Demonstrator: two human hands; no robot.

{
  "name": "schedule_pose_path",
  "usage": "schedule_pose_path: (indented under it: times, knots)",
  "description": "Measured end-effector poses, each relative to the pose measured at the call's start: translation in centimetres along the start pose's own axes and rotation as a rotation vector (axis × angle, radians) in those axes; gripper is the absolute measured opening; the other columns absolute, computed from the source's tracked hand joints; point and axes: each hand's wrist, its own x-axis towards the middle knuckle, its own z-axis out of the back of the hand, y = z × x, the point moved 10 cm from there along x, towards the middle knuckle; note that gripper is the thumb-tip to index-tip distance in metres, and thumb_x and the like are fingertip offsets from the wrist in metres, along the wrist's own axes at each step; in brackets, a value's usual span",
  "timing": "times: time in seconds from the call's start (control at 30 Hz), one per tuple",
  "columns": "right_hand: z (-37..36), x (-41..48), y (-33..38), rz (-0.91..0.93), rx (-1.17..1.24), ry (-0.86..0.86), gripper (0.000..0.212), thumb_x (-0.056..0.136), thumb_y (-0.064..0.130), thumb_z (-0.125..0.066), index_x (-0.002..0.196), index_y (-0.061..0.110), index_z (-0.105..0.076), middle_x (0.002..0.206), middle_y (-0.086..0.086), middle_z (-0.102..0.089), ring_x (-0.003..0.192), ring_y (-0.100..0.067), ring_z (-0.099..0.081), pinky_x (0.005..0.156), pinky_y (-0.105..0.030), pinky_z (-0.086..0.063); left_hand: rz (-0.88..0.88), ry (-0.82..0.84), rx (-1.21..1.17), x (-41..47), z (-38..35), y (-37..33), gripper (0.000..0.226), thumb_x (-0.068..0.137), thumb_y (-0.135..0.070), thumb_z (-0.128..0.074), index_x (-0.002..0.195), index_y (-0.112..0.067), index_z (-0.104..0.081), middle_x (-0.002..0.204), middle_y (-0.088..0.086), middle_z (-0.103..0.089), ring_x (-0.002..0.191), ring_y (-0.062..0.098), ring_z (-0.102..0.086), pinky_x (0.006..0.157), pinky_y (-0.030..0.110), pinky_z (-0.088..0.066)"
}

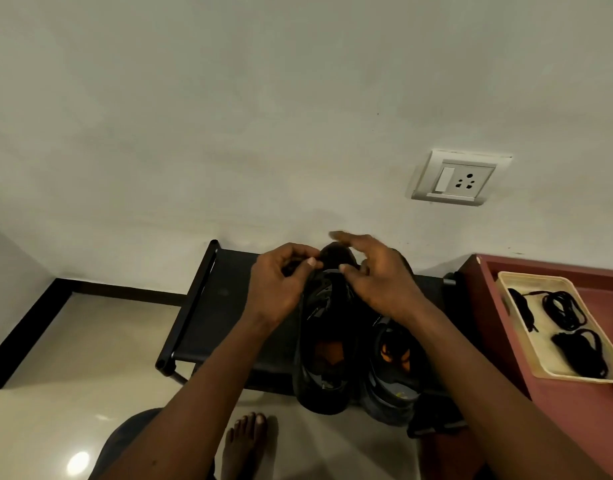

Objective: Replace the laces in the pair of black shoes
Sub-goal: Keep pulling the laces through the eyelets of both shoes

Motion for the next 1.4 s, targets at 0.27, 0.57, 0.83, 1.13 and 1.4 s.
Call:
schedule_pose_path:
  times: [0.27,0.57,0.83,1.13,1.4]
  knots:
    - [0.0,-0.2,-0.1,-0.056,0.097,-0.037,0.018,0.092,0.019,-0.079,0.109,0.022,-0.081,0.083,0.016,-0.076,0.073,0.000,-0.073,0.065,-0.009,-0.051,0.092,0.072,-0.215,0.2,-1.8,0.6,0.010,0.093,-0.002,-0.072,0.099,-0.009,-0.075,0.089,0.006,-0.079,0.087,0.016,-0.077,0.076,0.020,-0.057]
    - [5.4,-0.3,-3.0,-0.220,-0.080,-0.314,0.017,0.091,0.023,-0.075,0.078,0.034,-0.076,0.072,0.018,-0.071,0.073,0.005,-0.066,0.063,-0.015,-0.045,0.134,0.014,-0.070,1.3,0.6,2.0,0.009,0.095,-0.007,-0.072,0.101,-0.011,-0.078,0.086,0.003,-0.080,0.077,0.003,-0.072,0.064,0.009,-0.048]
    - [8.9,-1.7,-4.8,-0.335,-0.116,-0.464,0.014,0.095,0.022,-0.071,0.082,0.026,-0.074,0.084,0.011,-0.071,0.083,-0.013,-0.068,0.075,-0.027,-0.049,0.215,0.001,-0.080,1.6,2.5,3.4,0.009,0.096,-0.006,-0.071,0.103,-0.011,-0.075,0.089,0.003,-0.080,0.087,0.009,-0.075,0.068,0.017,-0.055]
    - [6.6,-1.4,-3.5,-0.279,-0.437,-0.293,0.044,0.097,0.018,-0.064,0.141,0.025,-0.058,0.146,-0.003,-0.048,0.113,-0.029,-0.064,0.092,-0.035,-0.050,0.218,0.088,-0.030,1.8,0.1,3.8,0.023,0.098,0.002,-0.064,0.100,-0.015,-0.078,0.094,0.002,-0.080,0.096,0.012,-0.076,0.076,0.018,-0.058]
    - [-1.1,0.2,0.7,0.046,-0.329,0.056,0.035,0.100,0.021,-0.065,0.135,0.026,-0.069,0.127,0.004,-0.073,0.111,-0.015,-0.068,0.101,-0.036,-0.054,0.112,0.108,0.021,1.4,-2.7,2.0,0.012,0.091,-0.005,-0.076,0.102,-0.009,-0.073,0.085,0.003,-0.079,0.086,0.015,-0.077,0.084,0.033,-0.062]
